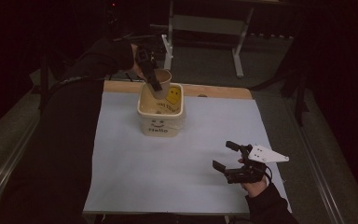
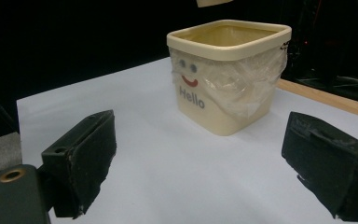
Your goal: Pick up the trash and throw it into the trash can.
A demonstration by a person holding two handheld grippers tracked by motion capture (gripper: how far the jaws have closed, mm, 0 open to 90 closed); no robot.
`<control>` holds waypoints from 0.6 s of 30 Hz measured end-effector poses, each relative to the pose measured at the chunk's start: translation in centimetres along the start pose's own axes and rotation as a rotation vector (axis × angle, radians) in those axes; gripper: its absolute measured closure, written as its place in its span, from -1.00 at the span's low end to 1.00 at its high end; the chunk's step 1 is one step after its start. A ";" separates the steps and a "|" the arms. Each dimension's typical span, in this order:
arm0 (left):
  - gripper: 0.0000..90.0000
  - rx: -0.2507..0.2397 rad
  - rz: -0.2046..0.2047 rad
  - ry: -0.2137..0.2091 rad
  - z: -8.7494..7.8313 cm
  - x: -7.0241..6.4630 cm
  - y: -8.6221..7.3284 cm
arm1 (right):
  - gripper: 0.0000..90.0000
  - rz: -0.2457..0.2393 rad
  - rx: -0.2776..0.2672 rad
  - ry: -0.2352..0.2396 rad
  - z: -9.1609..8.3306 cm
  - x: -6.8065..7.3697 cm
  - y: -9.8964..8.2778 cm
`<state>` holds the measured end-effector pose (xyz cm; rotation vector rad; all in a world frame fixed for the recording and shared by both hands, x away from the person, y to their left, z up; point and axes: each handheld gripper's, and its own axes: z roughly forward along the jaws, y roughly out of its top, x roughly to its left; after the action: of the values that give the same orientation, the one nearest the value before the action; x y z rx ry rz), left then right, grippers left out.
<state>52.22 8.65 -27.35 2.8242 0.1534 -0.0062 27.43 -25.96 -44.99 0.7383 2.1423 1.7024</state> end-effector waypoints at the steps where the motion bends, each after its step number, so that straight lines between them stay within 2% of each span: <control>1: -0.30 -0.001 0.001 0.007 0.0 0.0 0.0 | -0.78 0.000 0.000 0.001 0.0 0.0 0.0; 7: -0.30 -0.012 0.011 0.013 0.1 0.2 0.3 | -0.78 0.003 0.001 0.002 0.0 0.0 0.0; 11: -0.30 -0.001 0.010 0.015 0.2 0.2 0.5 | -0.78 0.004 0.002 0.004 0.0 0.0 0.0; 13: -0.34 0.001 -0.021 0.016 0.2 0.3 0.5 | -0.78 0.006 0.004 0.004 0.0 0.0 0.0; 16: -0.61 0.006 -0.069 0.013 0.2 0.6 0.5 | -0.78 0.005 0.003 0.005 0.0 0.0 0.0; 17: -0.82 0.025 -0.067 0.034 0.4 0.6 0.5 | -0.78 0.007 0.004 0.006 0.0 0.0 0.0; 18: -0.96 0.024 -0.070 0.040 0.5 0.6 0.5 | -0.78 0.007 0.006 0.006 0.0 0.0 0.0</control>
<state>52.88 8.13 -27.66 2.8426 0.2629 0.0329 27.43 -25.97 -45.04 0.7445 2.1516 1.7050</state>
